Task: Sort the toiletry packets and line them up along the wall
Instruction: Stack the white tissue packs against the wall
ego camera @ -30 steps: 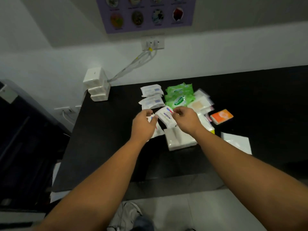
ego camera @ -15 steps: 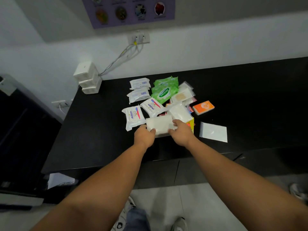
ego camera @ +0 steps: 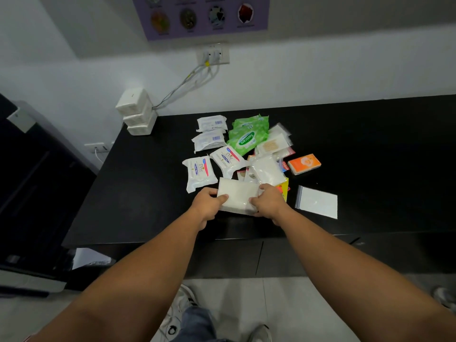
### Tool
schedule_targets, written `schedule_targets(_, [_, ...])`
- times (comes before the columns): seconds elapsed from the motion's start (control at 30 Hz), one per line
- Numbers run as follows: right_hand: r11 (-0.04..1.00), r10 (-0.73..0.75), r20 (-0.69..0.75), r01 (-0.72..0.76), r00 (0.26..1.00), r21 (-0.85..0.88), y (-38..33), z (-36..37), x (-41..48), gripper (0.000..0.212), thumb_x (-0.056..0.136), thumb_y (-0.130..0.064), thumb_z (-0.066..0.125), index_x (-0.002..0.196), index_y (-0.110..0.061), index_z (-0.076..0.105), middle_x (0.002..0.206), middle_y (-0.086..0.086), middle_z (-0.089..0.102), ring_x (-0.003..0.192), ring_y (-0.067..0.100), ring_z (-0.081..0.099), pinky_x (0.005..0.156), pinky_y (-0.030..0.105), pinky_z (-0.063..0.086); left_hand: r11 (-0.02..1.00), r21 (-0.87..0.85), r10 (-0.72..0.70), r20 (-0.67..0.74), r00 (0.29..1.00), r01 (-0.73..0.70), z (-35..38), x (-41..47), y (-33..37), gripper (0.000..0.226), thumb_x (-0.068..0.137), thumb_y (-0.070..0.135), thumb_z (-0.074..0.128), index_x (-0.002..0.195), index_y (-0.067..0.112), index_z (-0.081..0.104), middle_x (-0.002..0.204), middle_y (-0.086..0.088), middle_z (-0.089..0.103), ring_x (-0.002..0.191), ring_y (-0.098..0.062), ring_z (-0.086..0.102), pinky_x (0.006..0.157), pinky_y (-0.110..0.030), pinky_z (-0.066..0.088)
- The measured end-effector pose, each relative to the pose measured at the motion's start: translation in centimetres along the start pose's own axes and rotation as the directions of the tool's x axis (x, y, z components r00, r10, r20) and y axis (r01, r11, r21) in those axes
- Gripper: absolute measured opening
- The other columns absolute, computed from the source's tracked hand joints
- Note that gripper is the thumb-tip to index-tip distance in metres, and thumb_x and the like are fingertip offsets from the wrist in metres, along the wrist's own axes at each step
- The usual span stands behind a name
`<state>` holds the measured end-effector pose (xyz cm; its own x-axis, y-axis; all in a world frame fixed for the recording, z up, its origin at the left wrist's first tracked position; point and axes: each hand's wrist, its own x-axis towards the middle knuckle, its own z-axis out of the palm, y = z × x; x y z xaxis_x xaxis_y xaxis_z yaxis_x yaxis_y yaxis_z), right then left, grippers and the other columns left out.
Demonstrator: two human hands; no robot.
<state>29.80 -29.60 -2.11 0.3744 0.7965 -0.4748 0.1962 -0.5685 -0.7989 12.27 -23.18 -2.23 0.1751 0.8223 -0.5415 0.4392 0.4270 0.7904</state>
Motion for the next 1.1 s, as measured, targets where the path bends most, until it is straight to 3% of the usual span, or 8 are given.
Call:
schedule_targets(0.23, [0.966,0.011,0.087,-0.033,0.996,0.255,-2.1,1.3,1.4,0.067,0.088,-0.017,0.072,0.143,-0.012,0.034,0.121,0.01,0.053,0.091,0.026,0.063,0.068,0.042,0.062,0.961,-0.224,0.159,-0.036,0.987,-0.163,-2.0,1.9,3.2,0.046,0.082,0.019,0.079,0.119,0.021,0.053,0.12,-0.007,0.063,0.102,-0.022,0.068,0.084,-0.044,0.061])
schedule_targets(0.47, [0.972,-0.135,0.085,0.115,0.987,0.205,-8.3,3.4,4.3,0.047,0.081,-0.041,0.077,0.113,-0.016,0.053,0.11,0.008,0.061,0.094,0.023,0.066,0.082,0.048,0.06,0.913,-0.205,0.356,-0.015,0.934,-0.352,-9.5,3.7,8.3,0.033,0.083,0.007,0.076,0.113,0.015,0.066,0.108,-0.007,0.072,0.104,-0.024,0.07,0.09,-0.044,0.059])
schedule_targets(0.57, [0.931,-0.128,0.207,0.046,0.97,0.362,-12.1,5.0,5.7,0.051,0.089,-0.059,0.059,0.119,-0.017,0.057,0.122,0.013,0.061,0.099,0.033,0.067,0.083,0.05,0.059,0.856,-0.021,0.514,-0.049,0.856,-0.516,-13.0,5.0,9.8,0.041,0.077,0.008,0.081,0.11,0.027,0.065,0.108,0.001,0.07,0.101,-0.017,0.069,0.084,-0.04,0.061])
schedule_targets(0.73, [0.796,-0.099,0.462,-0.208,0.881,0.568,-18.7,8.4,9.4,0.065,0.092,-0.068,0.044,0.123,-0.014,0.059,0.118,0.024,0.065,0.098,0.046,0.068,0.091,0.058,0.053,0.739,0.104,0.659,0.087,0.747,-0.665,-18.0,8.2,10.8,0.05,0.07,0.008,0.083,0.109,0.032,0.063,0.107,0.004,0.069,0.099,-0.016,0.069,0.085,-0.045,0.059])
schedule_targets(0.8, [0.765,-0.1,0.495,-0.252,0.863,0.592,-21.4,10.4,10.9,0.062,0.091,-0.062,0.051,0.124,-0.009,0.06,0.115,0.02,0.068,0.098,0.038,0.07,0.086,0.057,0.055,0.706,0.155,0.671,0.164,0.723,-0.691,-19.8,9.7,11.0,0.053,0.069,0.008,0.085,0.11,0.032,0.063,0.109,0.006,0.068,0.1,-0.015,0.068,0.088,-0.042,0.058])
schedule_targets(0.93, [0.797,-0.123,0.414,-0.159,0.902,0.583,-25.7,15.1,14.1,0.031,0.093,-0.019,0.056,0.123,-0.013,0.056,0.11,0.011,0.07,0.087,0.024,0.072,0.068,0.042,0.059,0.706,0.111,0.669,0.222,0.709,-0.7,-24.3,12.9,11.4,0.044,0.073,0.014,0.085,0.108,0.033,0.065,0.126,0.014,0.064,0.123,-0.001,0.056,0.103,-0.028,0.046])
schedule_targets(1.03, [0.783,-0.198,0.31,-0.04,0.93,0.621,-28.5,18.3,15.7,0.016,0.094,-0.011,0.057,0.11,-0.01,0.059,0.101,0.013,0.069,0.087,0.025,0.07,0.074,0.041,0.059,0.724,0.067,0.687,0.023,0.727,-0.687,-28.0,15.6,11.8,0.032,0.08,0.04,0.078,0.11,0.036,0.067,0.129,0.014,0.063,0.123,-0.005,0.057,0.105,-0.036,0.049])
schedule_targets(1.1, [0.758,-0.239,0.214,0.044,0.947,0.651,-30.7,20.5,17.2,0.025,0.092,-0.013,0.064,0.116,-0.009,0.058,0.107,0.012,0.069,0.093,0.025,0.07,0.082,0.042,0.059,0.761,0.1,0.648,-0.179,0.741,-0.641,-30.6,17.8,12.2,0.04,0.081,0.051,0.073,0.117,0.036,0.064,0.122,0.013,0.065,0.114,-0.007,0.062,0.097,-0.037,0.055])
